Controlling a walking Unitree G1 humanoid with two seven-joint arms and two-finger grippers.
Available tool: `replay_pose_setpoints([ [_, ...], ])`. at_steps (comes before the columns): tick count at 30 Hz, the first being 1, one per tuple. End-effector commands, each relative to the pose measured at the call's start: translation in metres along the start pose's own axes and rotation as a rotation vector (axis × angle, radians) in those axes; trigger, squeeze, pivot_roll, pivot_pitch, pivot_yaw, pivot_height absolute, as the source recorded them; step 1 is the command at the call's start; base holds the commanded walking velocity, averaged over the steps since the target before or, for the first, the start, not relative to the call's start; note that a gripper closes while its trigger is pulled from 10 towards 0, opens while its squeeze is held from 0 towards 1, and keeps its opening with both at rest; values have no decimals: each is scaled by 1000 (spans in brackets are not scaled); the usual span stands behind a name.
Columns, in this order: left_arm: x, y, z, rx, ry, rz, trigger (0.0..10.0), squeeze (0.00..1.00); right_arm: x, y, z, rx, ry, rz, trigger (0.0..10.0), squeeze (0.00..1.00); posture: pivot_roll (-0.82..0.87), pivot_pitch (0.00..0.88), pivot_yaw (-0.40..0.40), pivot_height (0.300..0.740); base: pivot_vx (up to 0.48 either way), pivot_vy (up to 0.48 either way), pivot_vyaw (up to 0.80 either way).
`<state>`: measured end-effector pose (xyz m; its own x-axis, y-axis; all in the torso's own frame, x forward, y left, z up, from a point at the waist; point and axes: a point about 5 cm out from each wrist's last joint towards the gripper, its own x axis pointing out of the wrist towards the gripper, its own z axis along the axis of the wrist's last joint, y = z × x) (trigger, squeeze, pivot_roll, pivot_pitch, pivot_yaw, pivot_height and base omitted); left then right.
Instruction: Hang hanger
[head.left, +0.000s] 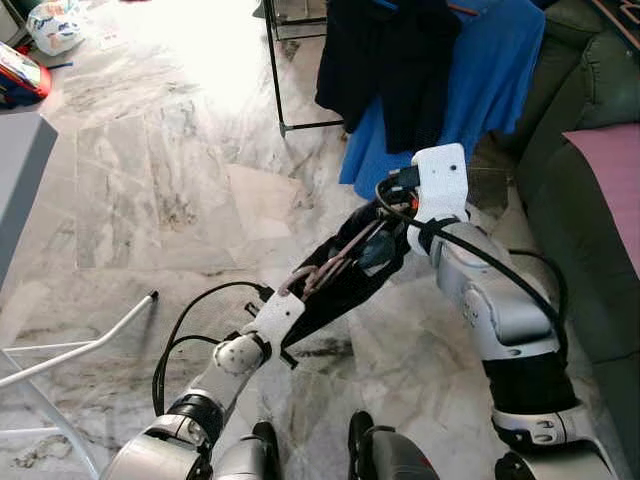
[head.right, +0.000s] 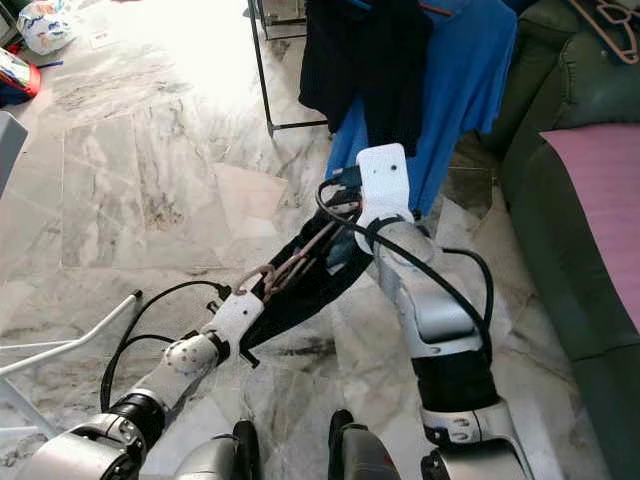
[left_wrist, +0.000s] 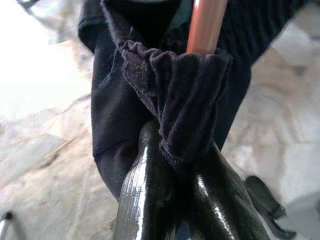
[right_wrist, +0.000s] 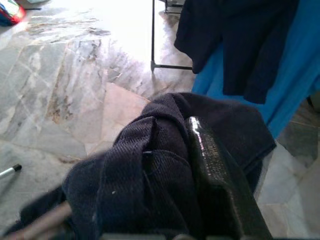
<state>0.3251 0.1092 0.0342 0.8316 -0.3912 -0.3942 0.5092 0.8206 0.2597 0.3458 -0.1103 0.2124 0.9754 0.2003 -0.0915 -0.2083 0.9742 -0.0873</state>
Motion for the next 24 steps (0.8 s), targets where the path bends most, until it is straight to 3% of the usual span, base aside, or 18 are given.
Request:
replay_pose_setpoints([
  [1, 0, 9, 3, -64, 1, 70, 4000, 0, -2, 8, -10, -3, 26, 20, 0, 0, -149, 286, 67, 740, 0, 0, 0],
  [2, 0, 9, 3, -64, 1, 70, 4000, 0, -2, 8, -10, -3, 26, 20, 0, 0, -149, 286, 67, 740, 0, 0, 0],
  [4, 1, 9, 3, -67, 11, 72, 5765, 0, -2, 14, -12, -12, 28, 40, 0, 0, -147, 286, 69, 740, 0, 0, 0],
  [5, 1, 9, 4, -75, 12, 77, 5765, 0, -2, 16, -13, -6, 27, 48, 0, 0, -147, 286, 69, 740, 0, 0, 0],
  [6, 2, 8, 6, -78, 8, 66, 7373, 0, -2, 23, -13, 6, 31, 77, 0, 0, -144, 285, 69, 740, 0, 0, 0],
  [8, 3, 7, 7, -81, 3, 65, 8314, 0, -3, 31, -15, 3, 35, 113, 0, 0, -143, 285, 70, 740, 0, 0, 0],
  [15, 5, 2, 11, -93, -4, 45, 8784, 0, -12, 64, -20, -14, 54, 325, 0, 0, -137, 279, 69, 740, 0, 0, 0],
  [20, 6, 3, 13, -106, -8, 47, 8706, 0, -17, 72, -25, -31, 74, 395, 0, 0, -134, 280, 69, 740, 0, 0, 0],
  [24, 7, 3, 18, -110, -17, 47, 9294, 0, -24, 79, -31, -55, 91, 473, 0, 0, -133, 280, 71, 740, 0, 0, 0],
])
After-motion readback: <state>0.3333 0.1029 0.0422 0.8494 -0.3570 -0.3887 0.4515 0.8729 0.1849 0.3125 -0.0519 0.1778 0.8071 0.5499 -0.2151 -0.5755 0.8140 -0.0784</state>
